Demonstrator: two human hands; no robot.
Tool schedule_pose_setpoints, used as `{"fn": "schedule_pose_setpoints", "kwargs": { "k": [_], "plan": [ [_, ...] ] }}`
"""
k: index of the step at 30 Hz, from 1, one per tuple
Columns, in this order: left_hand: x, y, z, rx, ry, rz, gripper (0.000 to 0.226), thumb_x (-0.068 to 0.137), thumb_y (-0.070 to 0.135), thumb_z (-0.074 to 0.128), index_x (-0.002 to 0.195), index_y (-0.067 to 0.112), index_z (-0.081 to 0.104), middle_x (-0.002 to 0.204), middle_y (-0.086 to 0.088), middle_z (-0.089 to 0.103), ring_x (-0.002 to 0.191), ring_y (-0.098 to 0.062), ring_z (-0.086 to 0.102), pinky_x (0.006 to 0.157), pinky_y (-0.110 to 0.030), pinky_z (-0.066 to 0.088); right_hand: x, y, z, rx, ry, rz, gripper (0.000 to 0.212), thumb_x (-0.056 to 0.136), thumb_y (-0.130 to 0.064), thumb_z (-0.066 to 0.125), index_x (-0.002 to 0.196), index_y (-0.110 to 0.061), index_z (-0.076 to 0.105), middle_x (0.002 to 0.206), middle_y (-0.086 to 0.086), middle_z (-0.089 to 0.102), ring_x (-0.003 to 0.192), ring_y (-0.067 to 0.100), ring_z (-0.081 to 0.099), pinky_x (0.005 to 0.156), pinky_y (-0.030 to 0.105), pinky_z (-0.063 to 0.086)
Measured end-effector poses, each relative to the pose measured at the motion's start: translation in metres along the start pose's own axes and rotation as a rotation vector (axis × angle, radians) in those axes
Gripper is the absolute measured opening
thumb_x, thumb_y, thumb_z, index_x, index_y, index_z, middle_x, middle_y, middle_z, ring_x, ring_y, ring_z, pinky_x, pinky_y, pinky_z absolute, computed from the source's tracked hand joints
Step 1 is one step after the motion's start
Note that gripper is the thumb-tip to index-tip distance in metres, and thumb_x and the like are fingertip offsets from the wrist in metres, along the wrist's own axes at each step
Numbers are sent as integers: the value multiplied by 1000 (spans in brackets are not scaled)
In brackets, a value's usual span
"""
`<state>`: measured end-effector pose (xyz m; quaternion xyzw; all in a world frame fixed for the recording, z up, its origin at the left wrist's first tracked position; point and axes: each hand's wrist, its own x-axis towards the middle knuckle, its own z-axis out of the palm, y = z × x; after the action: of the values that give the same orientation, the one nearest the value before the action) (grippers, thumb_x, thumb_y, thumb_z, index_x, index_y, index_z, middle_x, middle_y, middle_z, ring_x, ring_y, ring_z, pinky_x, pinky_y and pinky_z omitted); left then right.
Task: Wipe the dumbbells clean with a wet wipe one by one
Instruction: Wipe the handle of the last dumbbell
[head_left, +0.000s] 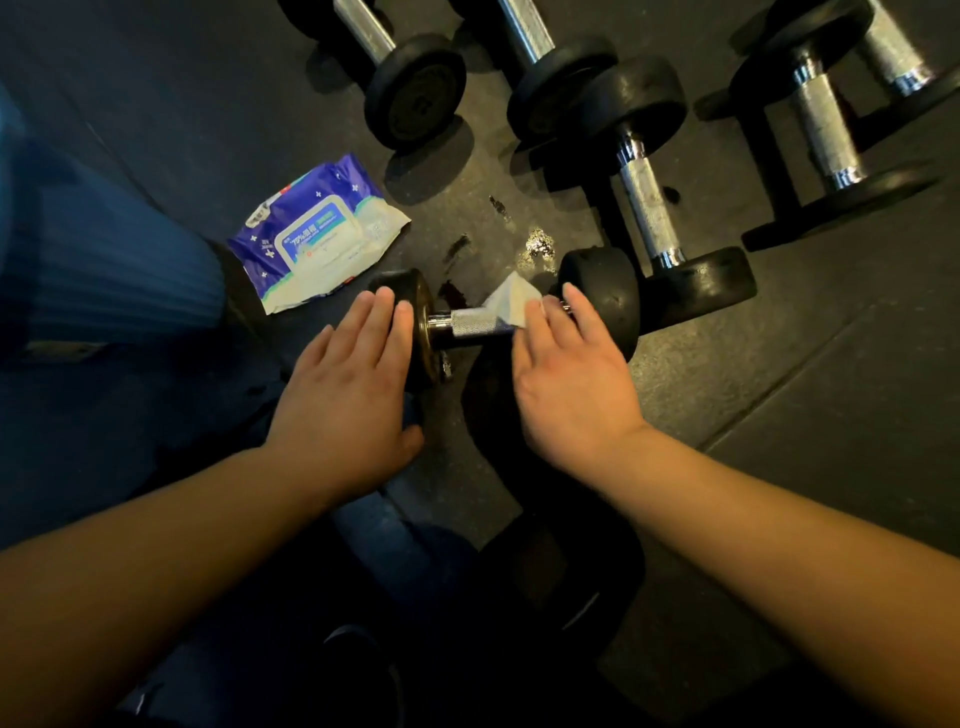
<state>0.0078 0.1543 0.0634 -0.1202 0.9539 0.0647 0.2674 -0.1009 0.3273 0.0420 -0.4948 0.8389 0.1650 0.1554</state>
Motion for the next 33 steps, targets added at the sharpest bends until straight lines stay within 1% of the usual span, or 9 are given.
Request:
{"fn": "schedule_pose_setpoints", "kwargs": {
  "k": [6, 8, 11, 13, 15, 19, 22, 28, 33],
  "plan": [
    [-18, 7, 7, 54, -6, 24, 111, 81, 59, 58, 156, 13, -10, 164, -11, -15, 151, -25, -13, 123, -42, 6, 3, -26, -1, 165, 65, -76, 65, 86, -29, 32, 139, 6, 48, 144, 30, 45, 140, 43, 36, 124, 50, 8],
    [-27, 7, 12, 77, -7, 45, 110, 77, 59, 60, 158, 12, 2, 165, -13, -4, 152, -27, -3, 121, -43, 10, 5, -36, 2, 223, 82, -137, 67, 85, -32, 33, 138, 5, 49, 146, 29, 44, 141, 42, 35, 124, 49, 10],
    [-39, 8, 17, 74, 27, 64, 103, 69, 53, 69, 153, 9, 29, 159, -17, 26, 147, -31, 26, 115, -46, 27, 1, -34, 6, 211, 66, -166, 66, 85, -33, 38, 139, 3, 50, 145, 27, 45, 139, 41, 37, 124, 49, 11],
    [-41, 7, 16, 27, 79, 47, 101, 69, 48, 72, 152, 8, 31, 157, -16, 31, 144, -31, 31, 115, -47, 30, -2, -25, 7, 198, 29, -109, 66, 83, -31, 38, 141, 1, 47, 144, 24, 46, 138, 39, 39, 124, 48, 10],
    [-39, 6, 13, -2, 92, 22, 104, 70, 47, 71, 155, 8, 24, 160, -15, 24, 148, -30, 24, 117, -46, 26, -4, -22, 6, 201, 28, -71, 66, 83, -31, 41, 141, 1, 47, 144, 23, 46, 138, 38, 39, 125, 47, 9],
    [-37, 11, 20, 9, 35, 24, 100, 71, 52, 54, 155, 8, 24, 163, -14, 17, 151, -26, 15, 119, -46, 24, -5, -54, 2, 342, 82, -153, 59, 91, -26, 31, 139, 2, 51, 145, 24, 46, 141, 37, 36, 125, 46, 7],
    [-39, 14, 25, 21, 22, 17, 100, 71, 55, 47, 157, 10, 19, 164, -12, 13, 152, -24, 10, 120, -45, 21, -8, -57, 3, 324, 114, -143, 56, 95, -23, 27, 138, 2, 52, 145, 24, 47, 141, 37, 37, 125, 46, 6],
    [-36, 11, 24, -6, -6, 25, 107, 80, 57, 57, 157, 16, -5, 165, -6, -10, 152, -20, -11, 123, -44, 10, -26, -12, 12, 6, 18, -70, 54, 100, -18, 24, 143, 8, 45, 141, 33, 46, 137, 45, 38, 123, 56, -1],
    [-16, 5, 13, -14, -42, 37, 119, 78, 61, 64, 155, 18, -17, 163, -5, -20, 150, -20, -17, 123, -45, 8, -18, -3, 5, -18, 11, -17, 56, 100, -21, 20, 142, 6, 45, 140, 33, 46, 137, 45, 35, 123, 57, -1]
  ]
}}
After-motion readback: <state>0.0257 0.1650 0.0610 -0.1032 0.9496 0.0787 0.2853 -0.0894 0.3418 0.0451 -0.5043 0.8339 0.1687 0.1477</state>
